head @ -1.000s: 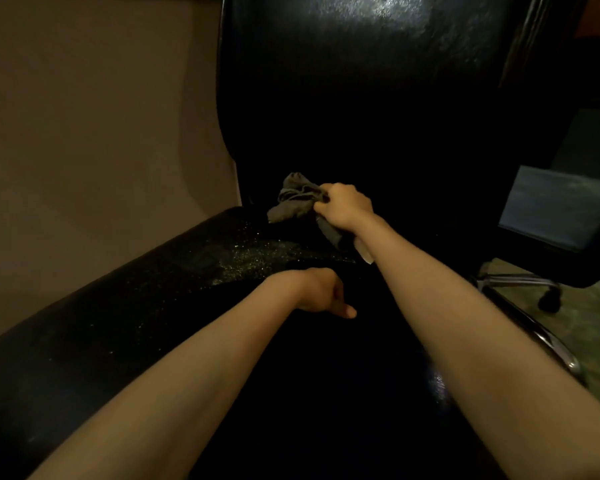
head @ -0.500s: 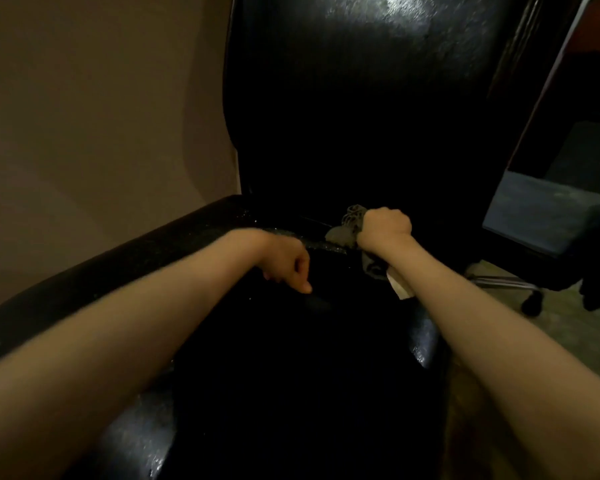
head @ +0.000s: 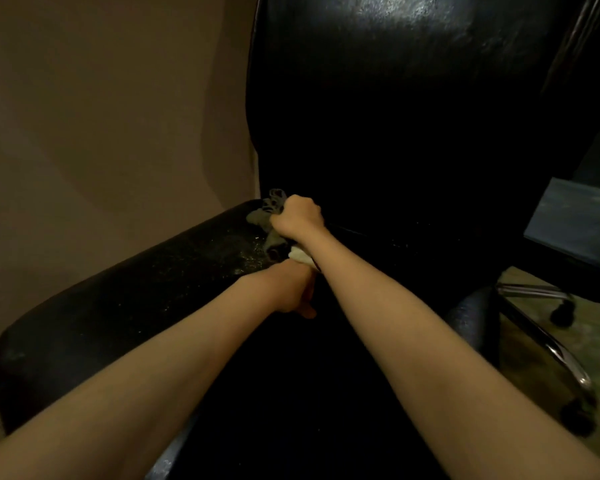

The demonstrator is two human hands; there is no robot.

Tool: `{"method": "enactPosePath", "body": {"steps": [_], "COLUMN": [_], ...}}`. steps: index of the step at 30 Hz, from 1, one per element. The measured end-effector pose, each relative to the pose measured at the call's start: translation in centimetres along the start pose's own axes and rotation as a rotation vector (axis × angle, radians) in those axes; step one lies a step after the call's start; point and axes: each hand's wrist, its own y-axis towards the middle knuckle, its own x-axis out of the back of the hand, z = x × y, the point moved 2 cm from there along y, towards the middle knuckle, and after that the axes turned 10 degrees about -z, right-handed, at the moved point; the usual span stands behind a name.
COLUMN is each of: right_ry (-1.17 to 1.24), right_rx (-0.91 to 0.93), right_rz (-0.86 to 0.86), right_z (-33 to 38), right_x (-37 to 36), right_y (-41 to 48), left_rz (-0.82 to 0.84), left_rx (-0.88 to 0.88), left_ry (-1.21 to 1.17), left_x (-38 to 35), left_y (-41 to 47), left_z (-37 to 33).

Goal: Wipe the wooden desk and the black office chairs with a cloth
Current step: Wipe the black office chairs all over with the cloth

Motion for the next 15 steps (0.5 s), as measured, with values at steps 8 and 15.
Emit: {"method": "enactPosePath", "body": {"steps": [8, 15], "right_ry": [-0.358, -0.653], "right_rx": [0.298, 0.375], "right_rz": [-0.178, -0.217], "right_z": [-5.3, -14.2], "right_x": [6.9, 14.2], "right_y": [-1.5, -5.3], "left_rz": [0.095, 0.137], "left_rx": [0.041, 0.075], "left_ry": [0.047, 0.179], "left_x": [1.5, 2.0], "left_y": [-0.9, -1.0], "left_z": [-1.0, -2.9]}}
